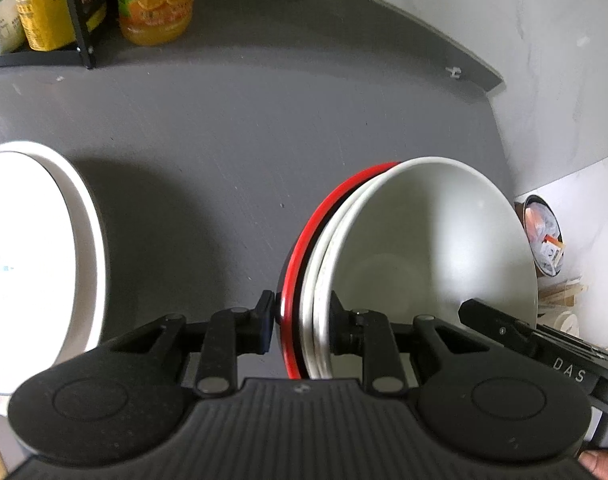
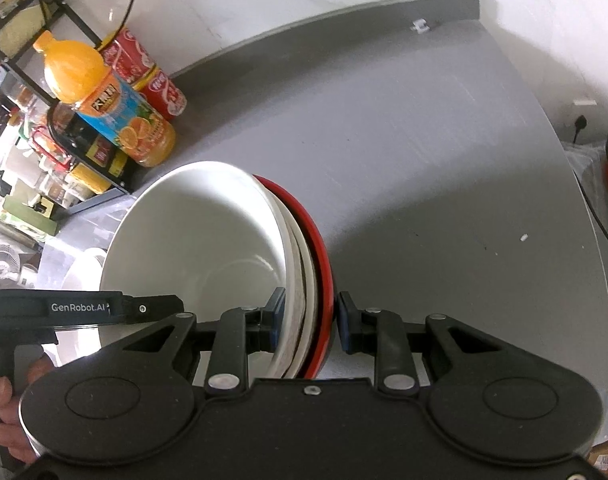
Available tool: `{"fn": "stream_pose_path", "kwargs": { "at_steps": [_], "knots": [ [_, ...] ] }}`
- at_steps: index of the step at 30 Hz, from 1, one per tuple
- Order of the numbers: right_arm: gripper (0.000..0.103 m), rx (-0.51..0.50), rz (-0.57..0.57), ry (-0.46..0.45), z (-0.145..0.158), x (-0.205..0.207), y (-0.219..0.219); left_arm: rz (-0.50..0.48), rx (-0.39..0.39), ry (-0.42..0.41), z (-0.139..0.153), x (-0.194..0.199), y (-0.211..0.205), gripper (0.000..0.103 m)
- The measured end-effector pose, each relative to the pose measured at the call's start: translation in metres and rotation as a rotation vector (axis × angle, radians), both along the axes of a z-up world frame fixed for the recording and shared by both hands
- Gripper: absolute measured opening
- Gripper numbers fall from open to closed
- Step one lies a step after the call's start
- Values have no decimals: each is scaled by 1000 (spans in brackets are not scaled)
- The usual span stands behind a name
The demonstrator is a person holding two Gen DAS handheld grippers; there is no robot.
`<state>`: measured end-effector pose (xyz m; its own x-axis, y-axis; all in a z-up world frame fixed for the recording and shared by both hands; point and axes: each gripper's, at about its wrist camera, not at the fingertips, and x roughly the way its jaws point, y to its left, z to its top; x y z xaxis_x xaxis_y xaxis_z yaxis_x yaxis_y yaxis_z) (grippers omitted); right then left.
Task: Organize plates and bowls
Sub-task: 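Lift the bowl stack with both grippers and lower it onto the plate stack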
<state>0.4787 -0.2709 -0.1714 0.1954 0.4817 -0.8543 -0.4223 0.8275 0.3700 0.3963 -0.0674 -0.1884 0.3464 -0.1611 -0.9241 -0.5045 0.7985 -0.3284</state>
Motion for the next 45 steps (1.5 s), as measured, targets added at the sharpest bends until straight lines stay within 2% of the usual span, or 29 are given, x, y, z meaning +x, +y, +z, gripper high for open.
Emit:
{"fn": "stream_pose_path", "kwargs": {
  "at_steps": [12,23,36,45],
  "knots": [
    [26,14,41,-91,29,-21,33,31,-6,-71,24,-27,39,24],
    [26,10,34,-126,46,-64,72,31,-5,-109,38,-67,80,24],
    [26,9,33,-139,57,-117,130,39,-3,-135,45,-119,143,24],
    [26,-2,28,-123,52,-136,178,49,-19,-138,37,-144,190,24]
  ]
}}
